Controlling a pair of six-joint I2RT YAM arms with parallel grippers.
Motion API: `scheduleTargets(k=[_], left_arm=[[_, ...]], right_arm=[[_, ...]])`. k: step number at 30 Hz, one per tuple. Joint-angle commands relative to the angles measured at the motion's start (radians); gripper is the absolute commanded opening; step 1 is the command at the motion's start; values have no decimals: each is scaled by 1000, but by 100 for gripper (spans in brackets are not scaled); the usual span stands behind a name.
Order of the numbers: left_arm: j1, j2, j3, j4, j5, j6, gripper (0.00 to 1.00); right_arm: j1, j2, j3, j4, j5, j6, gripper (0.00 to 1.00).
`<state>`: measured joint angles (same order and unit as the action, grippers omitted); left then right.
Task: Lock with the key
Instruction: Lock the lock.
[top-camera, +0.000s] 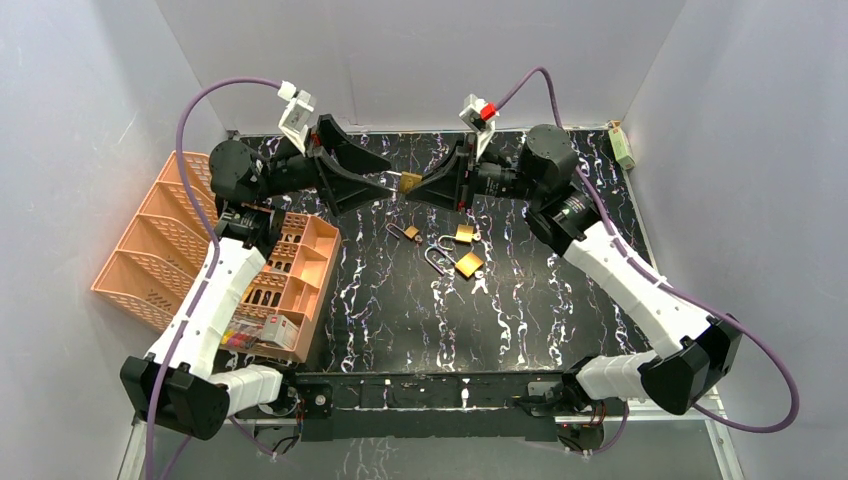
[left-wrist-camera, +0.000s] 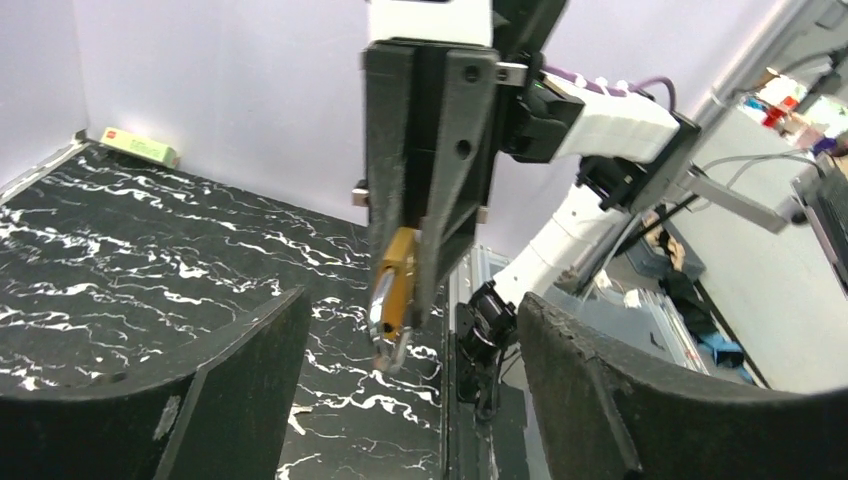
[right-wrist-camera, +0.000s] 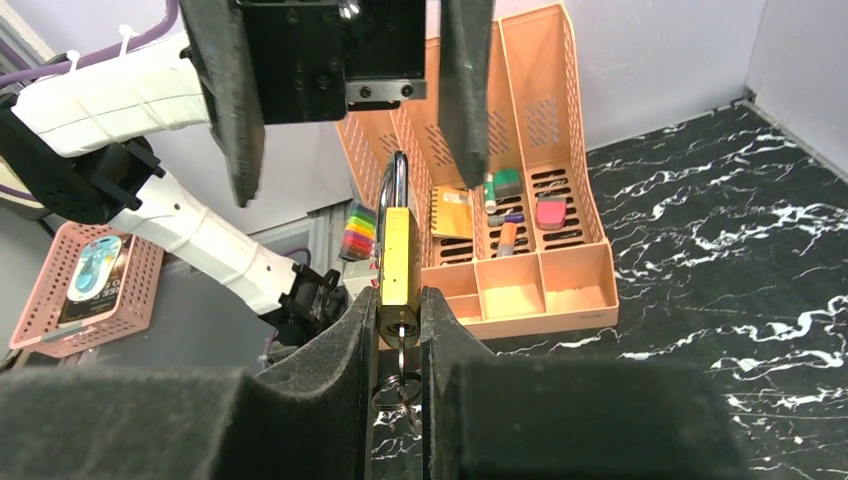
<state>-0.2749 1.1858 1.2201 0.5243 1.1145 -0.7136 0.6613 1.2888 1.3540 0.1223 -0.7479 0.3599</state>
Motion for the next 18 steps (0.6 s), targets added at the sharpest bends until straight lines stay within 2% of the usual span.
scheduleTargets(k=[1,5,7,8,9,10,13,16,18], left_arm=[[6,5,7,132,113,-95,65],[8,18,12,112,127,-78,30],[9,25,14,105,133,-80,19],[9,26,16,92,134,-72,17],[8,27,20,64,132,-53,21],[8,25,28,27,131,-28,21],[10,19,41,-44,127,30,18],[12,17,50,-90,113,70,0],[11,14,44,-92,105,80,0]], right_arm=[[-5,-5,54,34,-23,13,0],[-5,-1,56,33,-31,13,0],[-7,1,56,33,-32,11,0],[-7,0,54,34,-31,11,0],[-9,0,54,36,-31,10,0],[-10,0,54,37,-32,10,0],[-16,3,58,40,-35,10,0],[-22,5,64,43,-38,11,0],[-24,17,73,41,-54,11,0]])
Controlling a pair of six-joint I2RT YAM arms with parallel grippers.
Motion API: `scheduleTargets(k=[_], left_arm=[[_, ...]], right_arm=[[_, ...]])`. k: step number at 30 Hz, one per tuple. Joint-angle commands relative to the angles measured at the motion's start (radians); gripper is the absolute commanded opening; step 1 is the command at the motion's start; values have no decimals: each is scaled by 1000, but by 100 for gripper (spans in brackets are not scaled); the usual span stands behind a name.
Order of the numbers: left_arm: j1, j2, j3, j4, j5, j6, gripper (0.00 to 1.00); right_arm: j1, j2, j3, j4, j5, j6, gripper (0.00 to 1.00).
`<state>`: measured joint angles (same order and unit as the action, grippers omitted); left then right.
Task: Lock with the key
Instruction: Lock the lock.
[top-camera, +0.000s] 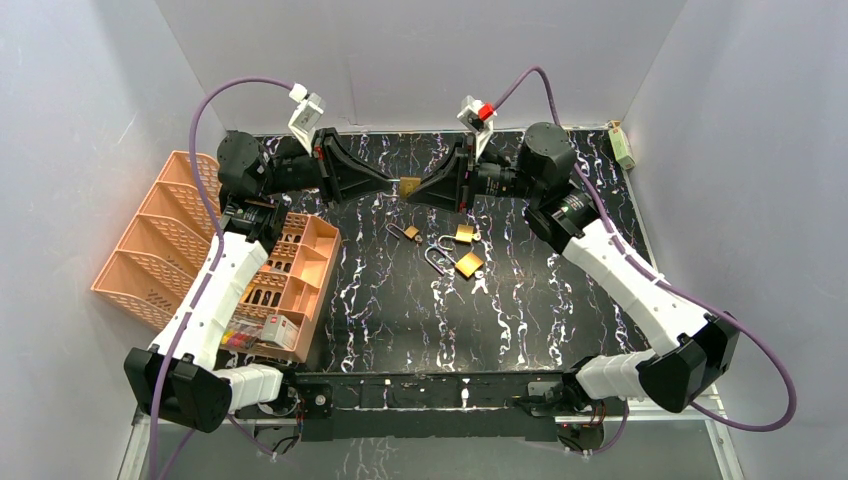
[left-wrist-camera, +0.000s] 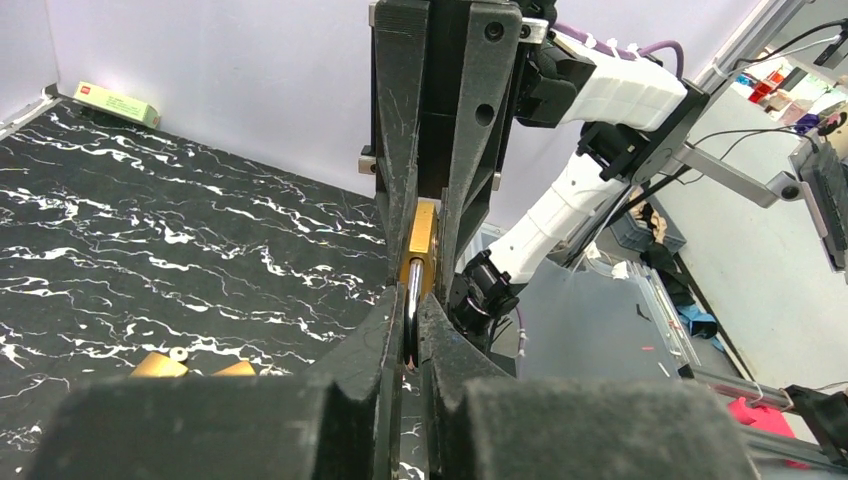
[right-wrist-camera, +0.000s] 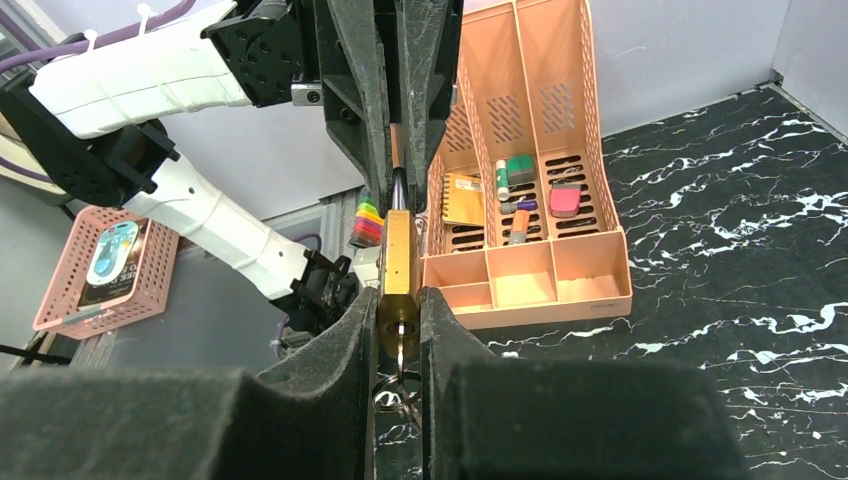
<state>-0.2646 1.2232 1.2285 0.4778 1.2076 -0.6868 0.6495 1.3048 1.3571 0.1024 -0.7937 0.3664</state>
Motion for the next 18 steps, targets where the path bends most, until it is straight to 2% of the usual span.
scheduleTargets(k=[1,4,5,10,11,12,15,18], left_arm=[[1,-24,30,-39,9,47,0],[1,-25,16,-8,3,29,0],[1,-24,13,1,1,25,0],[2,-19,8,28,-18,10,0],[3,-20,8,29,-25,10,0],[6,-21,7,29,-32,11,0],[14,-25,-2,44,-47,7,0],[20,-27,-1,46,-54,3,0]], right_arm=[[-11,6,78,58,-17,5,4],[-11,17,89,59,-18,9,33],[-13,17,90,63,-14,9,38],[-12,31,93,100,-26,31,46],[-11,35,94,106,-33,35,45],[-11,38,95,109,-37,39,39],[-11,45,101,107,-47,45,2],[-15,43,100,105,-52,50,0]])
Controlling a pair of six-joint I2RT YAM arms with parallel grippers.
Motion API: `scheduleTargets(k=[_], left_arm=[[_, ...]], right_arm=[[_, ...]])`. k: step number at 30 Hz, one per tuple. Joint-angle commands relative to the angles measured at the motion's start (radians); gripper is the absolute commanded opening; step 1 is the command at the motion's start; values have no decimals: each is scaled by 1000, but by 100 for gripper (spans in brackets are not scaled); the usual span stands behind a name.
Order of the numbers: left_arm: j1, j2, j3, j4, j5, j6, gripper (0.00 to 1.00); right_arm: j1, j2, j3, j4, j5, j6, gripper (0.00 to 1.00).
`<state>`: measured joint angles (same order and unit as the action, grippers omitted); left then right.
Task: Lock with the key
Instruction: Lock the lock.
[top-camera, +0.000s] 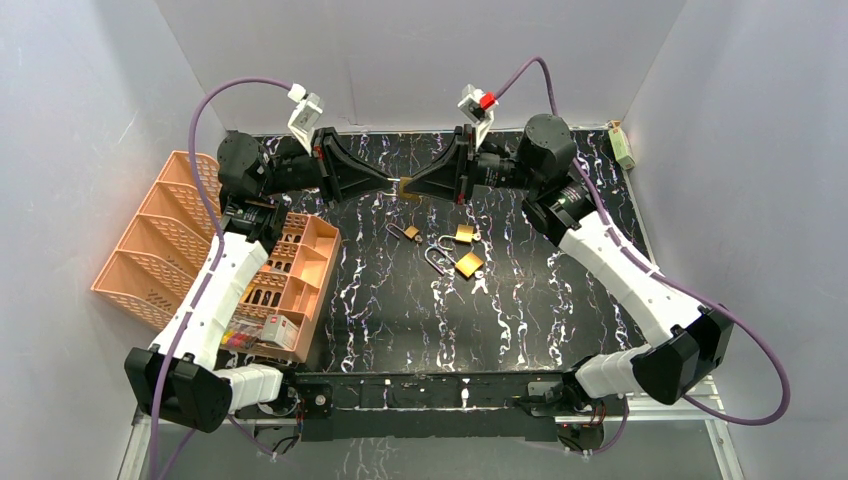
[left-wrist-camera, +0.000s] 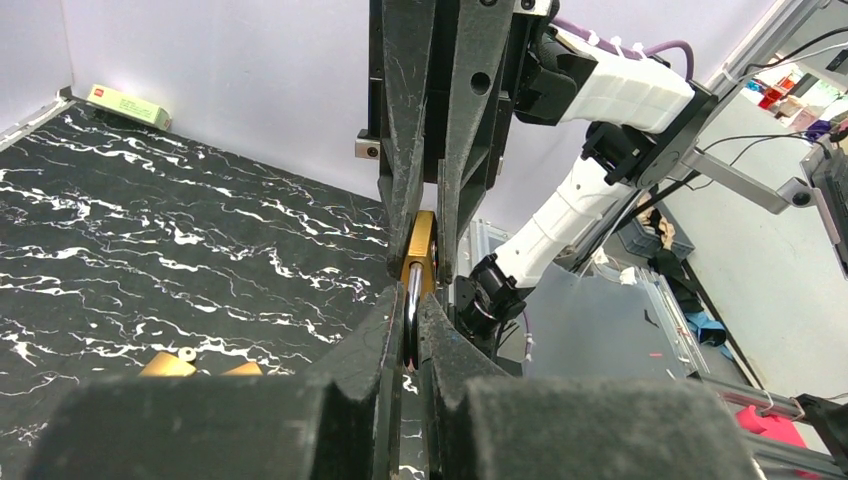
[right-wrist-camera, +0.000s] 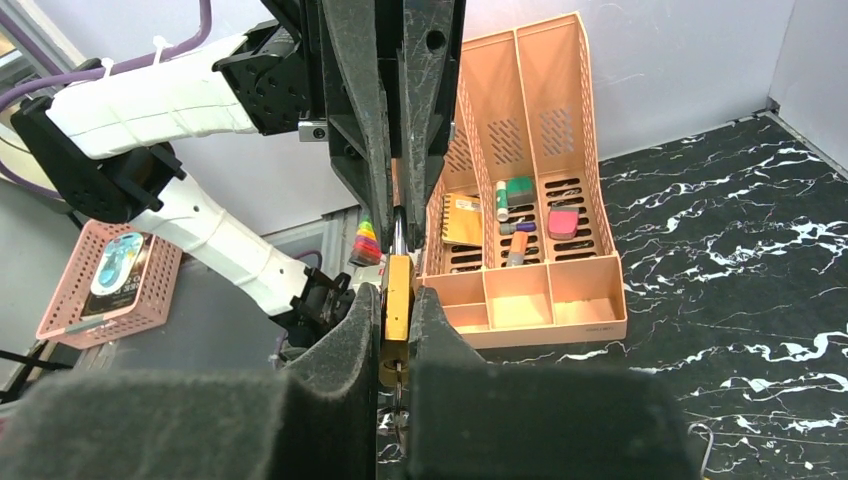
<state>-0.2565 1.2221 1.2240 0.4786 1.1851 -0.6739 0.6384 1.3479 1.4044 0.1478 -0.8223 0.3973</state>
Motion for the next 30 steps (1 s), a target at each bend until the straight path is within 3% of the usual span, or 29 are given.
scheduleTargets(k=[1,3,5,7,9,11,13,16,19,21,26,30], left_arm=[[14,-28,6,35,-32,-4,0],[21,-36,16,-6,-30,34,3],[36,-49,25,-84,-40,73,37],[58,-68,17,-89,-48,73,48],[79,-85,-9,-40,-41,34,44],[92,-91,-38,38,-23,-28,25],[95,-86,-78,157,0,-117,21],[95,-63,-115,313,11,-239,34],[95,-41,-116,354,24,-270,43],[94,-30,-107,359,35,-276,44],[84,-11,-91,391,48,-301,33],[69,5,-87,397,50,-310,34]], right_arm=[[-6,-3,51,64,-28,26,0],[-24,-10,43,90,-49,60,0],[-64,-17,25,153,-89,131,0],[-112,-12,18,199,-135,207,0],[-139,-6,23,214,-165,242,0],[-147,2,31,213,-185,253,0],[-146,15,47,207,-201,261,0],[-146,38,68,176,-235,254,0],[-146,48,69,186,-254,264,0],[-145,53,72,197,-261,274,0],[-142,85,83,263,-270,326,0],[-133,108,104,271,-270,336,0]])
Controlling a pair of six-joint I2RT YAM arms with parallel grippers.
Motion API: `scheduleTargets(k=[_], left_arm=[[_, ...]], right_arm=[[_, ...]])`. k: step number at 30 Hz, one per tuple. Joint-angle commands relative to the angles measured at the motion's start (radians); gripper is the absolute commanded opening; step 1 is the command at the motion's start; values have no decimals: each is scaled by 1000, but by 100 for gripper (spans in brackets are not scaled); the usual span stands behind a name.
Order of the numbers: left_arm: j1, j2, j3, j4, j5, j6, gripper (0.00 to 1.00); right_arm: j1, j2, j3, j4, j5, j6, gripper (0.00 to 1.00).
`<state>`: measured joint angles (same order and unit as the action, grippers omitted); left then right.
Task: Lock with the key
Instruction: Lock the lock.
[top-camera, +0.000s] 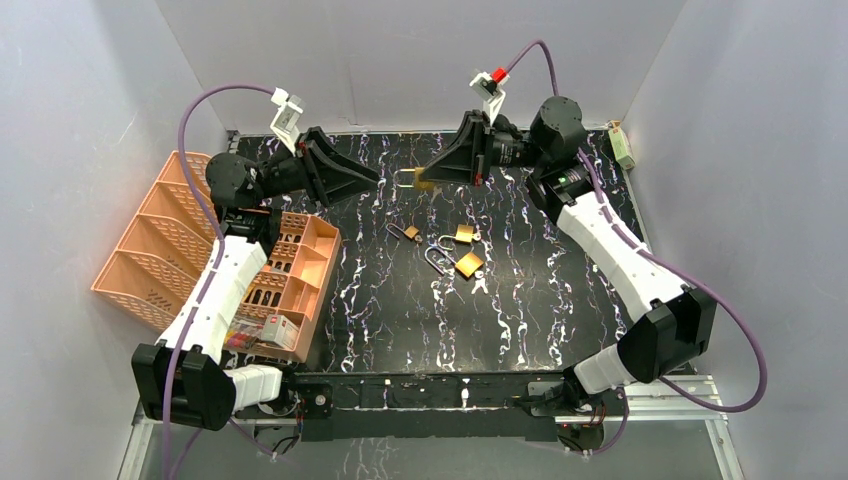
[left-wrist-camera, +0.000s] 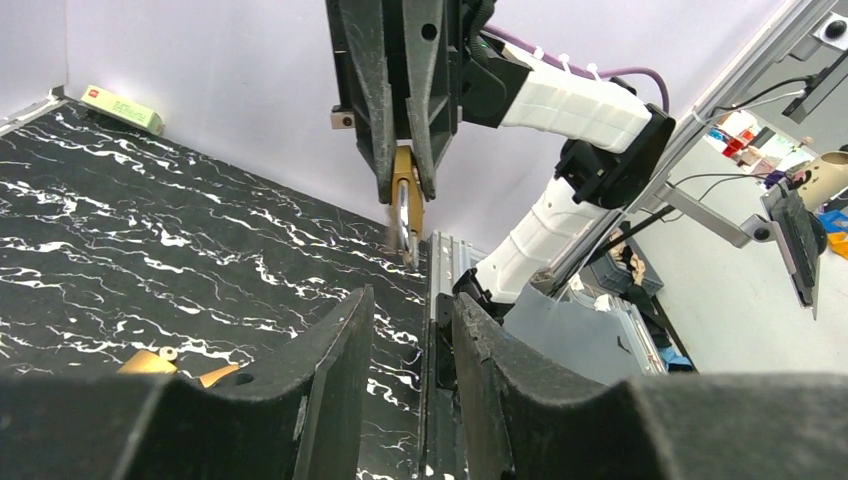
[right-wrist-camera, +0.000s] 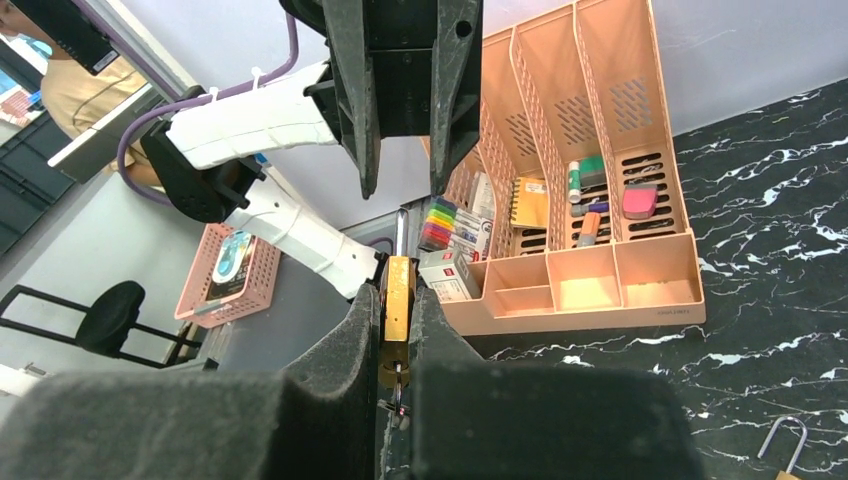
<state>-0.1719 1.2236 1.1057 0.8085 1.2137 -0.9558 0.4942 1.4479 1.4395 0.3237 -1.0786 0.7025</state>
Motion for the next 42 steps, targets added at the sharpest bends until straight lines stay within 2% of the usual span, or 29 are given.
scheduleTargets(k=[1,14,18,22,42], left_arm=[[-21,5,31,68,19,-28,34],[-59,32,43,72,-18,-11,25],[-63,36,47,72,-28,-8,17],[-69,46,54,72,-26,-3,1],[-170,80,67,69,-38,-4,0]], right_arm=[[13,12,73,95,-13,31,0],[36,40,87,100,-9,29,0],[41,40,82,102,-7,29,0],[45,40,81,91,-8,19,0],[97,85,126,71,62,-44,0]])
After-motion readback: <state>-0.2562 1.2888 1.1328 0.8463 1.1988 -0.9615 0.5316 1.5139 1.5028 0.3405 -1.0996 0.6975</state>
